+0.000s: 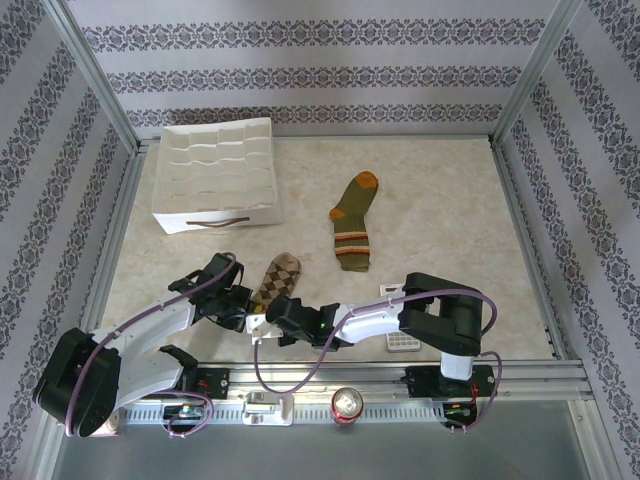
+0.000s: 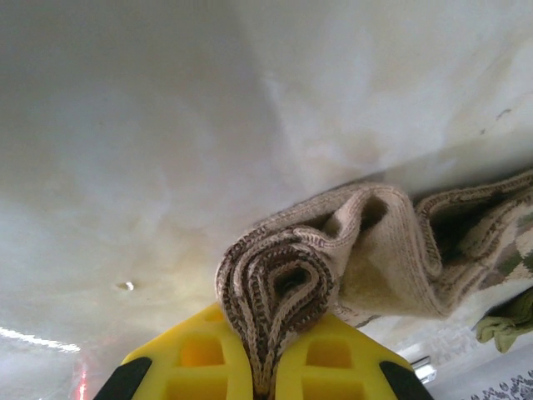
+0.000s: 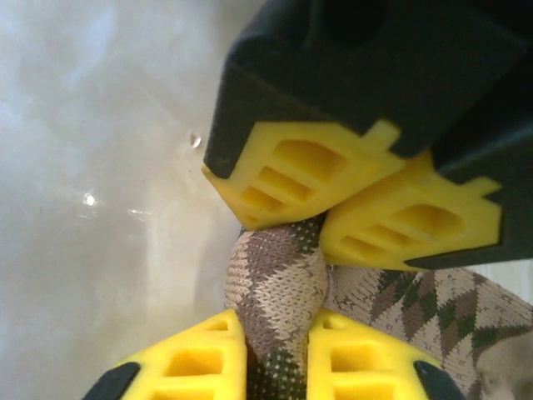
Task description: Roll the socks
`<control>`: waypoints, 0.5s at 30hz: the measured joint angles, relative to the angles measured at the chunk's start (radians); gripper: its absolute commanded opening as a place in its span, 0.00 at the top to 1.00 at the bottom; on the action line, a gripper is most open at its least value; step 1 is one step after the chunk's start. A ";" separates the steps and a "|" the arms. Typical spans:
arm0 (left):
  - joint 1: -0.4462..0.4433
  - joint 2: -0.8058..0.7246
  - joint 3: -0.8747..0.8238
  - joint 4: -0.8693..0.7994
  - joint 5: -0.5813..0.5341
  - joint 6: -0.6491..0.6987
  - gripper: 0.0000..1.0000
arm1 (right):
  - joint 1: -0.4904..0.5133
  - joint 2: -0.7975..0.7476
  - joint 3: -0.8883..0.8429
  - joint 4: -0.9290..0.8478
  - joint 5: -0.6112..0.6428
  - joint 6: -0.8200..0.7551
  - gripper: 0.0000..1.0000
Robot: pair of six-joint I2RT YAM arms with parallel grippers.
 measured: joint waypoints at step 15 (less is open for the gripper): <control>0.176 -0.107 -0.028 0.023 0.099 0.063 0.24 | -0.246 -0.037 -0.056 0.057 -0.418 0.226 1.00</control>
